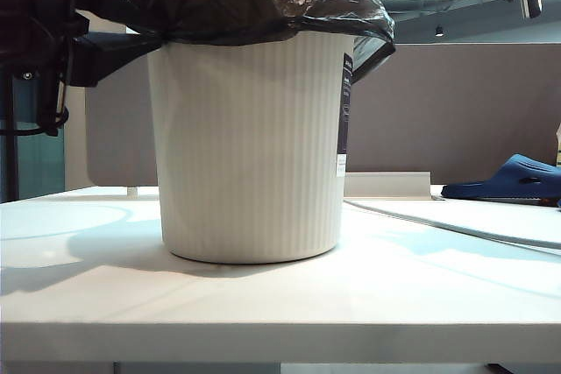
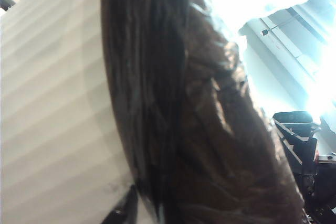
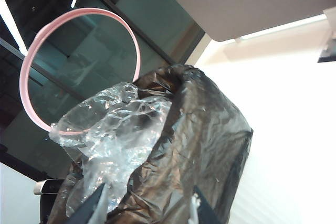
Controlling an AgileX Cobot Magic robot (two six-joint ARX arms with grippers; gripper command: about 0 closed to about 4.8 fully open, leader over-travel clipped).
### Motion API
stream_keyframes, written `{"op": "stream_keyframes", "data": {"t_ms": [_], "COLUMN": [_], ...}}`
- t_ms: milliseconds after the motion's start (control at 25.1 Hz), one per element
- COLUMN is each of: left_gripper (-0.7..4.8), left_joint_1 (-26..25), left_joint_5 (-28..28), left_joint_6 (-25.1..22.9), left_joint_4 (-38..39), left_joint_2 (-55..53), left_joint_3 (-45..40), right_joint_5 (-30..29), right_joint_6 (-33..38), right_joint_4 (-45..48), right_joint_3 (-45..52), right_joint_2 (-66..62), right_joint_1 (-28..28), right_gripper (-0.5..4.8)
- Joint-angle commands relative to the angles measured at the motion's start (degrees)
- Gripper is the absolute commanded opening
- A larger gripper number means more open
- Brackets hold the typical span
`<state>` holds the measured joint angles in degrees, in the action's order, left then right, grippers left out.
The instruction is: Open the ring lid of the trash can, pull out the black garbage bag inside, and place it on the table.
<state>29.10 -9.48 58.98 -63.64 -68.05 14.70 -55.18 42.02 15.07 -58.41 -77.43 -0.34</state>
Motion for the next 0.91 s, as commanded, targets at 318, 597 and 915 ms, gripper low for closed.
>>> {"op": "stream_keyframes", "data": {"t_ms": [318,597,915], "left_gripper": [-0.06,-0.06,-0.06], "left_joint_1": [0.1,0.1,0.1], "left_joint_5": [-1.1,-4.3,-5.8], "left_joint_6": [1.7,3.9,5.2], "left_joint_4": [-3.8,-3.8,-3.8], "left_joint_2": [0.0,0.0,0.1], "left_joint_3": [0.3,0.3,0.3], "right_joint_5": [0.4,5.5,-1.1], "right_joint_6": [-1.8,-5.9,-0.6], "right_joint_4": [-0.5,-13.6,-14.8], "right_joint_3": [-0.2,-0.2,2.4], "right_joint_2": [0.2,0.1,-3.3], "right_joint_1": [0.1,0.1,1.3], "right_gripper": [1.98,2.12,3.7]}}
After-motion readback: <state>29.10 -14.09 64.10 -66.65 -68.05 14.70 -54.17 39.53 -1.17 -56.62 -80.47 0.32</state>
